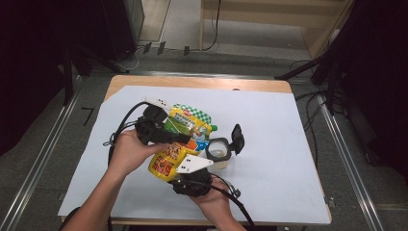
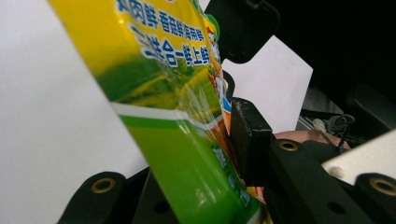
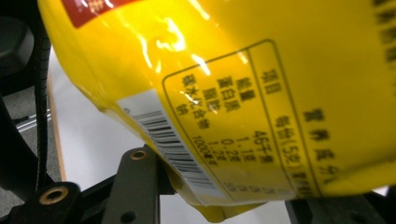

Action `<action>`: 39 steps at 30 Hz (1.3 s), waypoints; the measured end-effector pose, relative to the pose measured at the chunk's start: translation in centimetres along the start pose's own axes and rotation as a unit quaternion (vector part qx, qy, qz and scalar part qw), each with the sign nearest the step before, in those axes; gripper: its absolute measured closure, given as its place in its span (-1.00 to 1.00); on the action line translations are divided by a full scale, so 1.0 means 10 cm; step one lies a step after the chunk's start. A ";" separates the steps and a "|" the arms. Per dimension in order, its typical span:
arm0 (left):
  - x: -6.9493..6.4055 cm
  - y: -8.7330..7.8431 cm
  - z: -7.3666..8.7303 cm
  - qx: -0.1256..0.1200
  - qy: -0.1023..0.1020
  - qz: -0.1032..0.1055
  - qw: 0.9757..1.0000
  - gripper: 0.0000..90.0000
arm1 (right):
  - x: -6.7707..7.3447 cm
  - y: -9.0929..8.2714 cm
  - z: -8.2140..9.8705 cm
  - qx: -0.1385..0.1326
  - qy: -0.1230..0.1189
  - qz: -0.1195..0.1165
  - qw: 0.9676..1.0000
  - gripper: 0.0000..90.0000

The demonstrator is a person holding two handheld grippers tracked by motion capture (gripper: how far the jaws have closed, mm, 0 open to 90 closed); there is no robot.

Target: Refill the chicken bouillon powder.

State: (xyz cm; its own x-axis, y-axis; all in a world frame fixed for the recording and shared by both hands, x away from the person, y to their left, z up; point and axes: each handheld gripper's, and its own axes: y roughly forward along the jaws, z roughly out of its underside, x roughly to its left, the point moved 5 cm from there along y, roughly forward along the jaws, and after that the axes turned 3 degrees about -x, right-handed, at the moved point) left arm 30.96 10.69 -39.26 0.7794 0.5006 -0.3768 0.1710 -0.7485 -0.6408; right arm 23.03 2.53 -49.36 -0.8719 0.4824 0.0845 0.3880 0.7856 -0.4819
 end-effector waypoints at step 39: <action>-0.12 0.26 -0.04 0.082 -0.033 -0.020 0.996 0.87 | 0.16 0.02 -0.02 0.014 0.022 -0.073 0.997 0.21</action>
State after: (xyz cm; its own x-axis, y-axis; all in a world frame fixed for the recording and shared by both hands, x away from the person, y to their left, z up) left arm 30.73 8.00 -40.19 0.7317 0.5602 -0.3883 0.0957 -0.6485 -0.7552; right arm 21.79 3.55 -49.16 -0.9040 0.3809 0.1940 0.2488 0.8379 -0.4859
